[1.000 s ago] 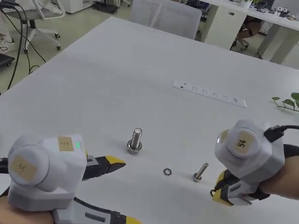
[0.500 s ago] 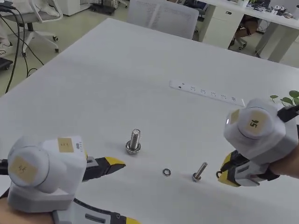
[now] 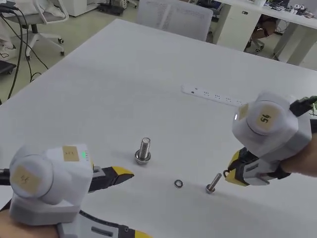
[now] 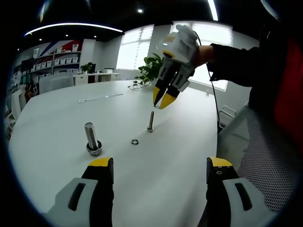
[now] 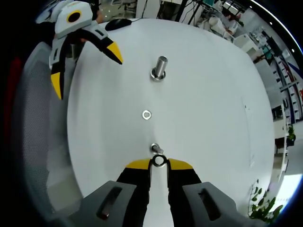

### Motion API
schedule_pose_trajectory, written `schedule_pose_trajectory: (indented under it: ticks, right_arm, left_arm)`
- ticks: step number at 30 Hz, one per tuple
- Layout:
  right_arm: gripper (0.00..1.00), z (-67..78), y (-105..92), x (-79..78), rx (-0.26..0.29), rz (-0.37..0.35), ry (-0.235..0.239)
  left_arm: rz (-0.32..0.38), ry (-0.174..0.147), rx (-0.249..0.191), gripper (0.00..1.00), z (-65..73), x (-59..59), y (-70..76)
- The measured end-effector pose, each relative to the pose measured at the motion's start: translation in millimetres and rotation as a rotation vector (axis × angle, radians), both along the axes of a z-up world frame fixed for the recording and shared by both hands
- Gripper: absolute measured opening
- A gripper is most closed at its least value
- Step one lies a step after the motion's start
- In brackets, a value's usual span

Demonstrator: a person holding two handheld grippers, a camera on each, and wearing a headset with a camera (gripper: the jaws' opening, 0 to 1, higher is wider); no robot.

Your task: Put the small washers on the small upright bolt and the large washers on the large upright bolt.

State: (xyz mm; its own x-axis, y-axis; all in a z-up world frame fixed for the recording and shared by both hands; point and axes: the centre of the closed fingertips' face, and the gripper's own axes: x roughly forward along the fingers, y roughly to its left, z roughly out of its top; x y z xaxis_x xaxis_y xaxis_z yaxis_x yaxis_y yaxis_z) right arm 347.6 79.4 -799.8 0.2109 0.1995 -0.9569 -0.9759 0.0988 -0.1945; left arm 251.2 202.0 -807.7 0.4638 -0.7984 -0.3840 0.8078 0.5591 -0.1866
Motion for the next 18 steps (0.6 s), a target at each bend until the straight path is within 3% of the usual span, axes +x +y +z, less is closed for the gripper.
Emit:
schedule_pose_trajectory:
  ticks: [18]
  right_arm:
    - [0.14, -9.1, 4.0, 5.7, -0.016, 0.020, 0.018]
  left_arm:
    - [0.005, 0.007, -0.001, 0.80, -1.8, 2.2, 0.2]
